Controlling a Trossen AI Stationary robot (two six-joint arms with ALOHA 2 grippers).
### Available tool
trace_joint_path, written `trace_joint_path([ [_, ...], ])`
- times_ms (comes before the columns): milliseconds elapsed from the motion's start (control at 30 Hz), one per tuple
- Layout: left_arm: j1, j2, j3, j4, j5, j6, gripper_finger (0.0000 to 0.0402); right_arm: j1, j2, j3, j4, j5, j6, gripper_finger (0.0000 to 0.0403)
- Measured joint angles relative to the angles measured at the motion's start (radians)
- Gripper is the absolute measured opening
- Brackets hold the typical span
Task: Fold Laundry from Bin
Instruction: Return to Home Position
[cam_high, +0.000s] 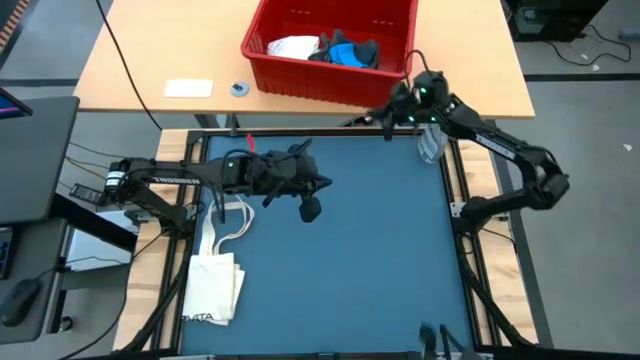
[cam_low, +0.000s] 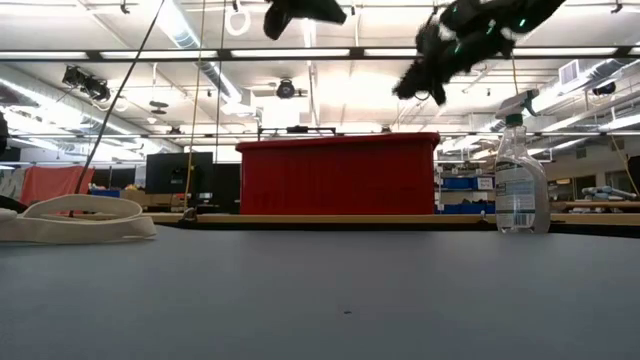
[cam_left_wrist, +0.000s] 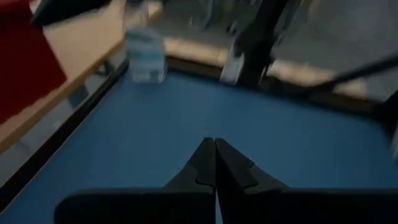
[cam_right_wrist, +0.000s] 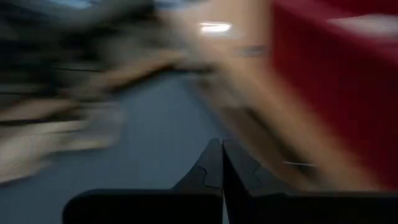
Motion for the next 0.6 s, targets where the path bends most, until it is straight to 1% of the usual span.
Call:
trace_joint_path([
  [33, -0.001, 0.001, 0.000, -0.030, -0.001, 0.009, 0.0001, 0.010, -0.026, 0.001, -0.027, -0.131, 0.041, 0.0003],
  [67, -0.006, 0.001, -0.003, -0.041, -0.005, 0.010, 0.0001, 0.026, -0.050, 0.002, -0.058, -0.215, 0.078, 0.0003],
  [100, -0.012, 0.001, -0.014, -0.025, -0.005, 0.010, 0.0001, 0.048, -0.075, -0.003, -0.084, -0.259, 0.102, 0.0002],
  [133, -0.019, 0.000, -0.033, 0.008, -0.004, 0.010, 0.0001, 0.077, -0.105, -0.021, -0.098, -0.267, 0.108, 0.0002],
  [233, -0.052, -0.009, -0.130, 0.179, -0.002, 0.004, 0.0001, 0.173, -0.228, -0.081, -0.096, -0.222, 0.110, 0.0002],
  [333, -0.079, -0.029, -0.262, 0.419, 0.005, -0.019, 0.0000, 0.274, -0.358, -0.156, -0.081, -0.188, 0.165, 0.0002],
  [367, -0.087, -0.049, -0.312, 0.475, 0.013, -0.026, 0.0000, 0.312, -0.401, -0.183, -0.073, -0.172, 0.185, 0.0002],
  [400, -0.093, -0.063, -0.359, 0.519, 0.033, -0.028, 0.0000, 0.352, -0.441, -0.212, -0.059, -0.147, 0.198, 0.0001],
  [433, -0.097, -0.074, -0.393, 0.568, 0.075, -0.028, 0.0000, 0.394, -0.483, -0.240, -0.041, -0.106, 0.195, 0.0001],
  [467, -0.101, -0.091, -0.430, 0.594, 0.112, -0.030, 0.0000, 0.439, -0.526, -0.270, -0.027, -0.054, 0.180, 0.0001],
  [500, -0.109, -0.116, -0.475, 0.577, 0.144, -0.050, 0.0000, 0.488, -0.556, -0.297, -0.024, -0.013, 0.163, 0.0001],
  [600, -0.141, -0.162, -0.580, 0.588, 0.218, -0.146, 0.0002, 0.631, -0.614, -0.372, -0.025, 0.074, 0.172, 0.0003],
])
